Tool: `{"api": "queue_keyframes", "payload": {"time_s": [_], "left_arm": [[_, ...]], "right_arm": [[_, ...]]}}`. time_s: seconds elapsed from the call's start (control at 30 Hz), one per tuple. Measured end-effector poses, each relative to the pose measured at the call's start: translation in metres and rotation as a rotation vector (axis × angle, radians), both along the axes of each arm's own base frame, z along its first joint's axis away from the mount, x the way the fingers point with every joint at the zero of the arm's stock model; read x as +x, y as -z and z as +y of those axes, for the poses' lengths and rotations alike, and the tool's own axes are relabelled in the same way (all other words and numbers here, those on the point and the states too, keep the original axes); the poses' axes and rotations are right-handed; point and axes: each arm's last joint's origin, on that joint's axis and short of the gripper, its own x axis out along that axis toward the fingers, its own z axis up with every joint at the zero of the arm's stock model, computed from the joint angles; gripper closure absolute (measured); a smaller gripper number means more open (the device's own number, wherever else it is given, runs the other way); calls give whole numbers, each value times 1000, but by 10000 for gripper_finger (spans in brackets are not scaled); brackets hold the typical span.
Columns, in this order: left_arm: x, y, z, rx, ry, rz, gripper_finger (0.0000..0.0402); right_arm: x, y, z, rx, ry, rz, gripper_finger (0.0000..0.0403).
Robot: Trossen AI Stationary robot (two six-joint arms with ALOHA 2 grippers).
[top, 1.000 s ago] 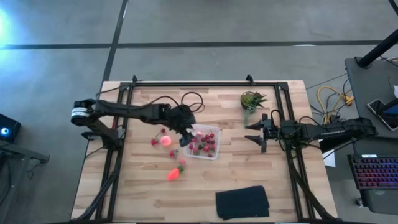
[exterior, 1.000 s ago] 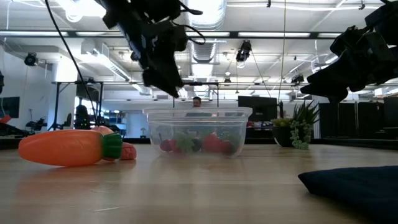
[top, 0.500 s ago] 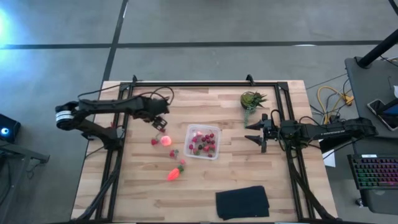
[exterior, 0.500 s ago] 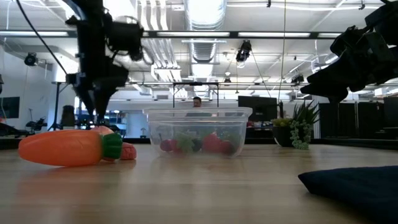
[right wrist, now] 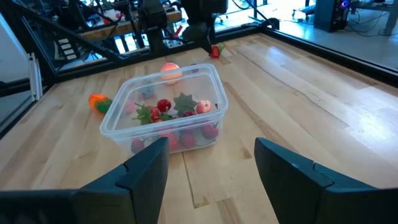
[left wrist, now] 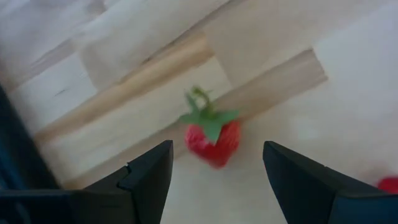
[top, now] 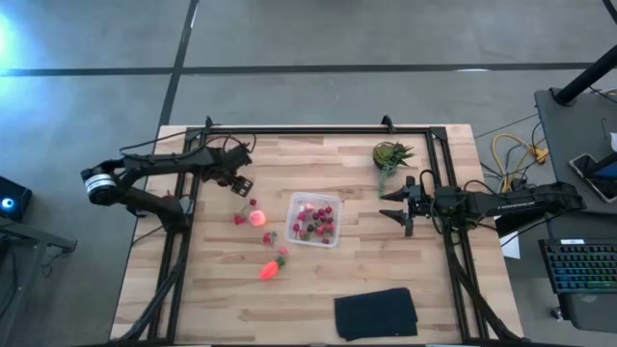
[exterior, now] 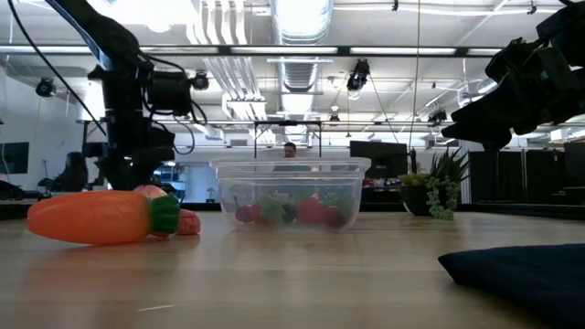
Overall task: Pick and placing Produce into tupperware
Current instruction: Put the red strawberry into the transparent bin
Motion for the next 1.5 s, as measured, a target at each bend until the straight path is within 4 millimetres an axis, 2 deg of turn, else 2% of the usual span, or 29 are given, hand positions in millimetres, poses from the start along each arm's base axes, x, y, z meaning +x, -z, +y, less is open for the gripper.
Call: {"api": "queue_keyframes", "payload": {"time_s": [0.37, 0.53, 0.67, 0.9, 1.0, 1.07, 1.17, 1.37, 1.43, 1.5], "left_arm": [[7, 25, 17, -69, 25, 77, 167], [7, 28, 18, -74, 27, 80, 171], [7, 24, 18, -63, 28, 56, 202], [7, 21, 18, -58, 52, 40, 283], [9, 19, 18, -79, 65, 16, 296], [14, 11, 15, -93, 120, -40, 296], [26, -13, 6, -68, 303, -171, 296], [51, -84, -31, 58, 828, -602, 268], [58, -100, -42, 158, 913, -681, 265], [64, -106, -49, 199, 939, -707, 264]], "right_arm": [[0, 0, 0, 0, 0, 0, 174], [0, 0, 0, 0, 0, 0, 174], [0, 0, 0, 0, 0, 0, 174], [0, 0, 0, 0, 0, 1, 174], [0, 0, 0, 0, 0, 1, 174], [0, 0, 0, 0, 0, 0, 174], [0, 0, 0, 0, 0, 0, 174], [0, 0, 0, 0, 0, 0, 174], [0, 0, 0, 0, 0, 0, 174], [0, 0, 0, 0, 0, 0, 174]]}}
